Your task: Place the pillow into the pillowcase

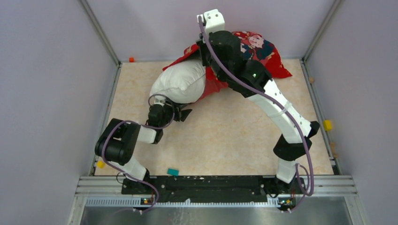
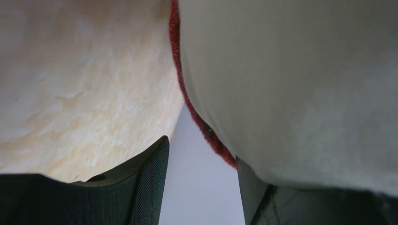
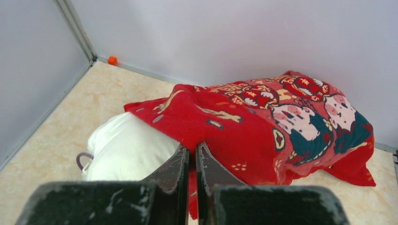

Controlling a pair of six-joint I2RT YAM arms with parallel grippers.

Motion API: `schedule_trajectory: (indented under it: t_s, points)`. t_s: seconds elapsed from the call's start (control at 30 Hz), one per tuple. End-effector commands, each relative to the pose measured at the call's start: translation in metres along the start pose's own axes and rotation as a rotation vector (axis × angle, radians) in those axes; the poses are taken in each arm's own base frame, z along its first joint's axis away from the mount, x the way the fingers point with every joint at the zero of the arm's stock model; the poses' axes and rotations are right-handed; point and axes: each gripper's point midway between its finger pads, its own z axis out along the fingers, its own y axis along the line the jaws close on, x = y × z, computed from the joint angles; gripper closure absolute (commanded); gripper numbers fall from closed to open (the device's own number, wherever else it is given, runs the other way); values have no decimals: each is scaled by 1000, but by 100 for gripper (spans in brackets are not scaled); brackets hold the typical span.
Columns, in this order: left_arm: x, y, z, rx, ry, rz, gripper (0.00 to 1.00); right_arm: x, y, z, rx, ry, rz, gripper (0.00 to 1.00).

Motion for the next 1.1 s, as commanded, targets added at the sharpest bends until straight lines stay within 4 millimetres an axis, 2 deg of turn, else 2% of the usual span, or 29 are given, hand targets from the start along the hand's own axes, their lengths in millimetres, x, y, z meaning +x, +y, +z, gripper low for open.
schedule_trajectory:
  t_s: [0.0, 0.1, 0.33, 0.5, 0.53, 0.6, 0.63, 0.8, 0.87, 0.97, 1.07]
  points:
    - [-2, -34, 17, 77, -3, 44, 43, -73, -17, -47, -16, -203, 144, 100]
    - [-2, -34, 24, 64, -6, 50, 45, -76, -16, -50, -20, -211, 147, 100]
    - [17, -27, 41, -6, 42, 77, 65, -78, -12, -52, -21, -221, 148, 100]
    - [23, -23, 47, -19, 49, 56, 65, -78, -11, -52, -23, -220, 147, 100]
    - [24, -25, 49, -15, 51, 51, 62, -78, -11, -53, -25, -219, 146, 100]
    - [25, -30, 52, -2, 55, 45, 57, -77, -10, -53, -26, -215, 143, 100]
    - [26, -34, 53, 5, 58, 47, 59, -76, -10, -53, -25, -212, 141, 100]
    - [30, -54, 53, 28, 61, 85, 92, -74, -15, -53, -2, -205, 124, 100]
    - [31, -62, 49, 28, 63, 120, 100, -74, -20, -54, 20, -207, 97, 100]
    - [30, -76, 39, 7, 63, 188, 100, -75, -28, -56, 58, -210, 74, 100]
    - [21, -110, 20, 22, 21, 300, 100, -79, -38, -59, 95, -220, 58, 100]
